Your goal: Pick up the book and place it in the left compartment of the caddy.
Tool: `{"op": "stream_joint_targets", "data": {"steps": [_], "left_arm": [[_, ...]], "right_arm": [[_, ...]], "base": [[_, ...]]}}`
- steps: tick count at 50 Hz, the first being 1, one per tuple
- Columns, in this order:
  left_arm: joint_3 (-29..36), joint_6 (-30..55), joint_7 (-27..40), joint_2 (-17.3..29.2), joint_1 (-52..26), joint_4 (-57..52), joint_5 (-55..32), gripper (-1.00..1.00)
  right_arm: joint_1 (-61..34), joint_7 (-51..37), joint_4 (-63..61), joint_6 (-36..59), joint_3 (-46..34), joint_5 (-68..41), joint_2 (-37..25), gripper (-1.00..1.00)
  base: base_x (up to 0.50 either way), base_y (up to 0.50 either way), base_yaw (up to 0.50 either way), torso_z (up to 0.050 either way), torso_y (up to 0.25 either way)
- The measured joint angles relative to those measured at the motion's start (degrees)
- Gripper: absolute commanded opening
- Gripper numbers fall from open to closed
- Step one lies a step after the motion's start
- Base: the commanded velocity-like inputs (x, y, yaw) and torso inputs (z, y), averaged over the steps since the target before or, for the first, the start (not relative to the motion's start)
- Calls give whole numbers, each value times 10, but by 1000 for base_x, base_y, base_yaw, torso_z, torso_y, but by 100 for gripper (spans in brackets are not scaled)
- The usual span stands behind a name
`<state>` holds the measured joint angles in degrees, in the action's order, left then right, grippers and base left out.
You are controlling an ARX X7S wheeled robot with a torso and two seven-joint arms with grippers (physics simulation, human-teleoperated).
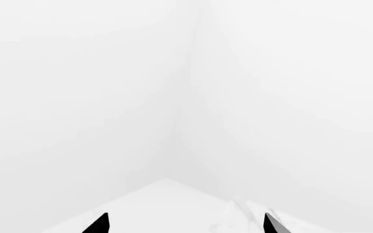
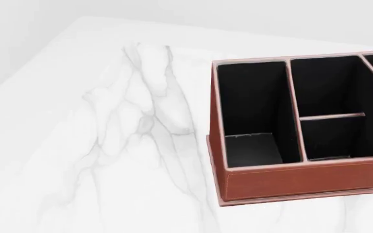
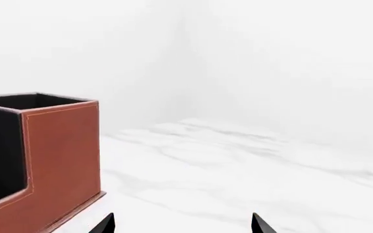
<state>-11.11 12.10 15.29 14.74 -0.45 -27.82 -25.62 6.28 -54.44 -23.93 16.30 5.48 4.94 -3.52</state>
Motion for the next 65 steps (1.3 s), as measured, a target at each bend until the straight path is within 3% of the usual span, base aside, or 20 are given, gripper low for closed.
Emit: {"op": "stream_joint_targets", "data": {"steps": [19, 65], "left_arm": [[2, 0, 5, 4, -1, -2, -7, 100], [4, 4, 20, 13, 0, -1, -17, 100]], "right_arm": [[-2, -10, 39, -22, 32, -82, -5, 100], [-24, -17, 126, -55, 16, -159, -19, 100]], "base": [[0, 0, 0, 0, 0], [0, 0, 0, 0, 0]]}}
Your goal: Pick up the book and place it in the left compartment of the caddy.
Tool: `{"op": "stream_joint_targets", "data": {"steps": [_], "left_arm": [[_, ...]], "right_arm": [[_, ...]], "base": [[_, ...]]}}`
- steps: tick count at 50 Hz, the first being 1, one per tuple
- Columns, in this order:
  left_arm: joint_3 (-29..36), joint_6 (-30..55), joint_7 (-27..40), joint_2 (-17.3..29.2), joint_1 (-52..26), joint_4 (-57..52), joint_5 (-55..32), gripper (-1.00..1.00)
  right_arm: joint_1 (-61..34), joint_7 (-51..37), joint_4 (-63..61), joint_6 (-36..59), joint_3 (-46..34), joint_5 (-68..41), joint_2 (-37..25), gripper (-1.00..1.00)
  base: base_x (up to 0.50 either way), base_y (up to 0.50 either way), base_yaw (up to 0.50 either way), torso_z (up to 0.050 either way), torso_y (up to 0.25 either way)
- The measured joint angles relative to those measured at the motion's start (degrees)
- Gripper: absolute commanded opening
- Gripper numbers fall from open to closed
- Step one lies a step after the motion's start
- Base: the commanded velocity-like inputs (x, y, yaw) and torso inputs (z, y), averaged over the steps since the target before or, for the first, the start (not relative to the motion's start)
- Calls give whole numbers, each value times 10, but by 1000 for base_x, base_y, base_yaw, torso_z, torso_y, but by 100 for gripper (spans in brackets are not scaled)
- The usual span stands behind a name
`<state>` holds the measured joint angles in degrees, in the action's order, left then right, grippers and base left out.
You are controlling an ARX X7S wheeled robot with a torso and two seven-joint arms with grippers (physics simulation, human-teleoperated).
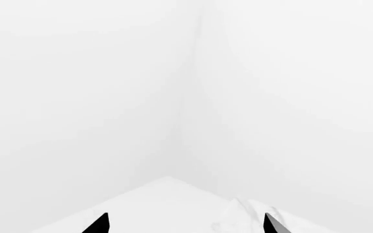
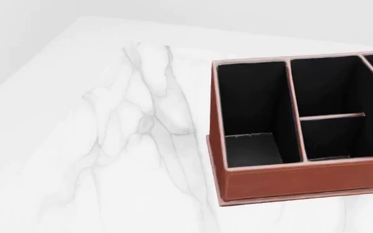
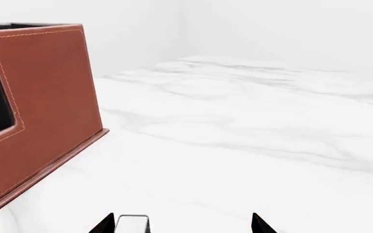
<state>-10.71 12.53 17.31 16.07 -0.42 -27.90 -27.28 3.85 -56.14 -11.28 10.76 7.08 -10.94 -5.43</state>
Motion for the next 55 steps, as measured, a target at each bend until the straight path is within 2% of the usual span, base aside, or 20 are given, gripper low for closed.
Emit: {"op": "stream_joint_targets", "data": {"steps": [29, 55], "left_arm": [[4, -5, 5, 5, 2, -2, -4, 100], [6, -9, 8, 9, 7, -2, -7, 100]], "right_arm": [[-10, 49, 36, -32, -49, -6, -36, 100], [-21, 53, 82, -22, -53, -36, -33, 100]], "base": [[0, 0, 0, 0, 0], [0, 0, 0, 0, 0]]}}
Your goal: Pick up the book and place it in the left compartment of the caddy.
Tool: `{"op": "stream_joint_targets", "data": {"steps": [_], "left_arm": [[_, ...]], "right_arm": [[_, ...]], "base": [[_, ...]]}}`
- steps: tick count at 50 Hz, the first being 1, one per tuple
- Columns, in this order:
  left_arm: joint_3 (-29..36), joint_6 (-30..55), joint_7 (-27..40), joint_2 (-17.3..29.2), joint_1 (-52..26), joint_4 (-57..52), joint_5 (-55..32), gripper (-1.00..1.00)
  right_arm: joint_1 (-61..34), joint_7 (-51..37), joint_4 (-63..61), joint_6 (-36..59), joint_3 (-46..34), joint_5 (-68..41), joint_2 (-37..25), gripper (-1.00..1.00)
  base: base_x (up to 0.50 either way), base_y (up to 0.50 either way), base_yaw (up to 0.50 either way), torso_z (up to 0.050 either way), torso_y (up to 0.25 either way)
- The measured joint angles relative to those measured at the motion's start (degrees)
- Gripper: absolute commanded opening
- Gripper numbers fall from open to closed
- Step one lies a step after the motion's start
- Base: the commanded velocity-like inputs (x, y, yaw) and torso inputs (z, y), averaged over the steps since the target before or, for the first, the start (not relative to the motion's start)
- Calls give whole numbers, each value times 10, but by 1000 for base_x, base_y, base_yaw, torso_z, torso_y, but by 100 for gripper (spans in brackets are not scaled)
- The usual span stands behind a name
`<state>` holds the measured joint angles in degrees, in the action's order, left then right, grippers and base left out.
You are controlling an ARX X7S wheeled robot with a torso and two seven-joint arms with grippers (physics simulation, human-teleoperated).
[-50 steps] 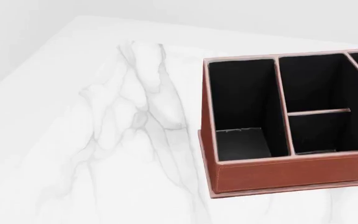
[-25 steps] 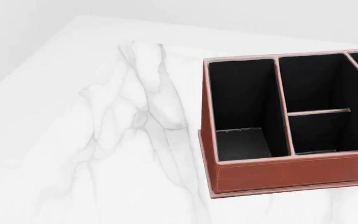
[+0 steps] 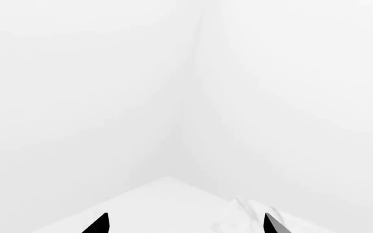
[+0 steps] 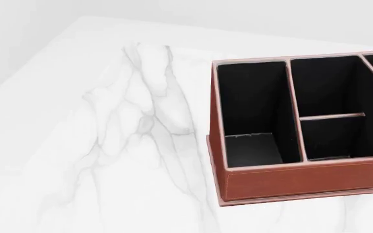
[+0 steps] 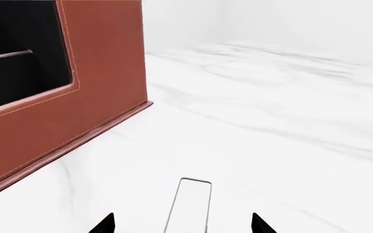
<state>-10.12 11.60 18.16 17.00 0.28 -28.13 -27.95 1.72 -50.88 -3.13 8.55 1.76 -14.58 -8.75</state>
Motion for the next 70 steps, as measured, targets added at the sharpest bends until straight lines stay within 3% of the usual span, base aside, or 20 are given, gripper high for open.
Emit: {"op": "stream_joint_targets", "data": {"steps": [33, 34, 50, 70], "left_arm": [[5, -3, 6, 5, -2, 1, -4, 100], [6, -3, 6, 5, -2, 1, -4, 100], [11, -6, 7, 7, -2, 4, -3, 100], [10, -7, 12, 10, -2, 6, -7, 100]], "right_arm": [[-22, 18, 59, 2, 5, -54, 4, 100], [-22, 18, 59, 1, 5, -55, 4, -100], [10, 9, 14, -36, 12, -72, 1, -100], [80, 5, -140, -113, 13, -20, -38, -100]], "base": [[0, 0, 0, 0, 0], [0, 0, 0, 0, 0], [0, 0, 0, 0, 1], [0, 0, 0, 0, 1]]}}
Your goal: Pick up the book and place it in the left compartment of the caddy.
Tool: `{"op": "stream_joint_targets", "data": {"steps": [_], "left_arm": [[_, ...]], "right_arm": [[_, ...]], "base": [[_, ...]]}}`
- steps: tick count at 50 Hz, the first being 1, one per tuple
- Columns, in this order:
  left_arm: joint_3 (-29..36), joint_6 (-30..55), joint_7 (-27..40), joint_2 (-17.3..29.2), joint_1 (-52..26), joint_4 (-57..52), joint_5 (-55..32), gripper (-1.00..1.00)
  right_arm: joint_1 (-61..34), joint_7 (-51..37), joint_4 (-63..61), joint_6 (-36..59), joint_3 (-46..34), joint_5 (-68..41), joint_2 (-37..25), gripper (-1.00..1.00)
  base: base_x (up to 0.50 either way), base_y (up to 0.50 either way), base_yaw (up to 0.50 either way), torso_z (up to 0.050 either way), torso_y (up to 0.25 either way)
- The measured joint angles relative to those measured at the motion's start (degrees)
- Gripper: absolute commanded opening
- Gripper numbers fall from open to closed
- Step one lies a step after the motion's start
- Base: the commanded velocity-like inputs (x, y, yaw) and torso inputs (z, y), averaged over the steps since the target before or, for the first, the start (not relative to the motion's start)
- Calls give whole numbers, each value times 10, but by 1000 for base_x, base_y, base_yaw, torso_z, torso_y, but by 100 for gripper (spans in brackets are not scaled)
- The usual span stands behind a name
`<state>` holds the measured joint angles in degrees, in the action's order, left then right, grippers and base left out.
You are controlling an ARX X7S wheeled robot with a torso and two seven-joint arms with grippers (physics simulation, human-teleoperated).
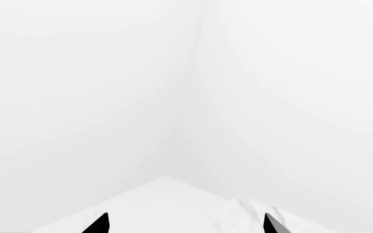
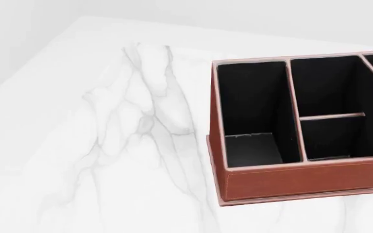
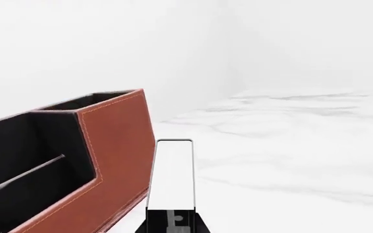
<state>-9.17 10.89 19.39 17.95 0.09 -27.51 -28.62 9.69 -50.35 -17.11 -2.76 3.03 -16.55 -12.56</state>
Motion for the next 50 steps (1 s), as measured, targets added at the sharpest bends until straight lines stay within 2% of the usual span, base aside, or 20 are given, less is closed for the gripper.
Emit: {"op": "stream_joint_targets", "data": {"steps": [12, 21, 34, 50], "left_arm": [[0, 2, 4, 2, -7, 3, -4, 100], [0, 3, 6, 3, -8, 4, -7, 100], [-2, -6, 6, 2, -4, 5, -11, 100], [-2, -13, 7, 0, 0, 7, -13, 100]], "right_arm": [[-5, 10, -116, 64, -6, 16, -51, -100], [-28, 31, -191, 130, -1, -15, -96, -100], [-117, 101, -275, 246, -7, -146, -185, -100], [-278, 147, -272, 392, -38, -319, -249, -100]], "base": [[0, 0, 0, 0, 1], [0, 0, 0, 0, 1], [0, 0, 0, 0, 1], [0, 0, 0, 0, 1]]}}
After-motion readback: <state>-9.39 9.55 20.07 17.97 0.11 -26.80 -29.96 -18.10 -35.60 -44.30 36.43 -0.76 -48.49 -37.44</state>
